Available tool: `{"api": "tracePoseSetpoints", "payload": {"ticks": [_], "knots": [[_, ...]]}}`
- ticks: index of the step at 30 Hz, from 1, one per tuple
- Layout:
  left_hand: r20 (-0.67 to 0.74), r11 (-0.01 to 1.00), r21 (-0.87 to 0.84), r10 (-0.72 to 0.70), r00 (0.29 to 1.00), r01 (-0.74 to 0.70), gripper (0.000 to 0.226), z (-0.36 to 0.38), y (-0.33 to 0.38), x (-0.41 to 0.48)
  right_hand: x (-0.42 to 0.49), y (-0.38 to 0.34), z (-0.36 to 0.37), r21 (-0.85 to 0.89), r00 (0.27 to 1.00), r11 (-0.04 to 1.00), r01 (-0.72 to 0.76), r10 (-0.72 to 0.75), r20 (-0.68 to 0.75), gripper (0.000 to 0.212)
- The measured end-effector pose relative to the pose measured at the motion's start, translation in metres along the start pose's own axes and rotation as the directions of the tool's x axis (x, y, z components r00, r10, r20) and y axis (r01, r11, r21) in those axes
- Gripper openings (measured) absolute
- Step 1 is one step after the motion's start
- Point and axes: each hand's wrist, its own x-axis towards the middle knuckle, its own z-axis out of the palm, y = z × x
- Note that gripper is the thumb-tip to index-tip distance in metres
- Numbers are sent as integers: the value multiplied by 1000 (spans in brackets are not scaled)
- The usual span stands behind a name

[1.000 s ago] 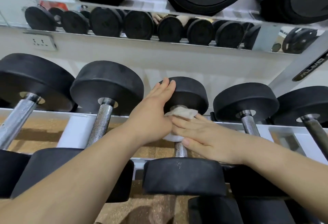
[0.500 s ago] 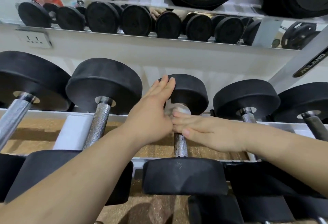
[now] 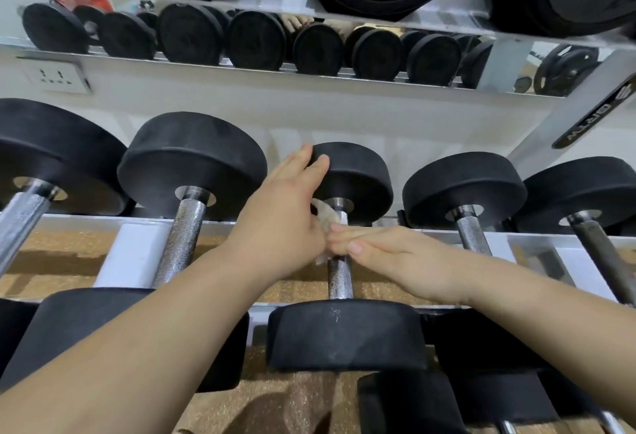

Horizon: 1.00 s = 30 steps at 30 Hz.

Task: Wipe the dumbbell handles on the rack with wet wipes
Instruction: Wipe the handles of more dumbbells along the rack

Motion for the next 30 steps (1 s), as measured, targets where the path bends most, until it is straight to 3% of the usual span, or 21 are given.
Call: {"api": "tracePoseSetpoints", "payload": {"ticks": [2, 4, 6, 9, 11, 13, 14, 17, 19, 21, 23, 25, 28, 30], "knots": [[-157, 989, 113, 113, 981, -96, 55, 1, 2, -1, -13, -3, 1, 132, 998, 991, -17, 10, 55, 46], [-146, 984, 43, 180, 973, -176, 30, 0, 4, -2, -23, -10, 1, 220, 993, 974, -46, 20, 116, 48], [7, 977, -68, 202, 979, -201, 23, 3, 5, -7, -25, -10, -4, 419, 985, 900, -123, 61, 159, 52], [251, 982, -155, 144, 957, -107, 16, 16, 7, -14, -22, -12, -11, 708, 976, 672, -217, 176, 132, 61], [332, 978, -205, 104, 938, -36, 9, 22, 8, -13, -20, -12, -12, 801, 952, 555, -224, 301, 58, 64], [394, 963, -266, 73, 916, 37, 10, 21, 10, -9, -16, -7, -12, 831, 916, 506, -232, 401, 11, 61], [422, 962, -266, 66, 904, 54, 15, 20, 10, -7, -14, -5, -11, 812, 904, 530, -247, 427, -3, 55], [467, 992, -123, 89, 880, -35, 21, 22, 11, -4, -10, 0, -10, 566, 887, 748, -346, 457, -61, 23], [457, 996, -88, 69, 887, -32, 15, 26, 12, -3, -9, 2, -9, 444, 886, 808, -387, 460, -65, 19], [354, 999, -51, 33, 935, -15, 12, 30, 12, 2, -7, 0, -10, 428, 880, 809, -403, 471, -60, 26], [165, 993, 111, 16, 986, -35, 13, 32, 10, 10, -4, -1, -11, 427, 870, 803, -415, 487, -71, 27], [36, 981, 194, 20, 999, -27, 17, 33, 7, 14, 0, 0, -11, 436, 859, 793, -426, 506, -82, 23], [53, 997, 66, 23, 998, -26, 10, 35, 5, 14, 5, 3, -9, 456, 844, 778, -432, 527, -98, 21], [184, 1000, 3, -16, 983, 16, 17, 30, 4, 13, 8, 4, -9, 474, 841, 771, -426, 530, -105, 19]]}}
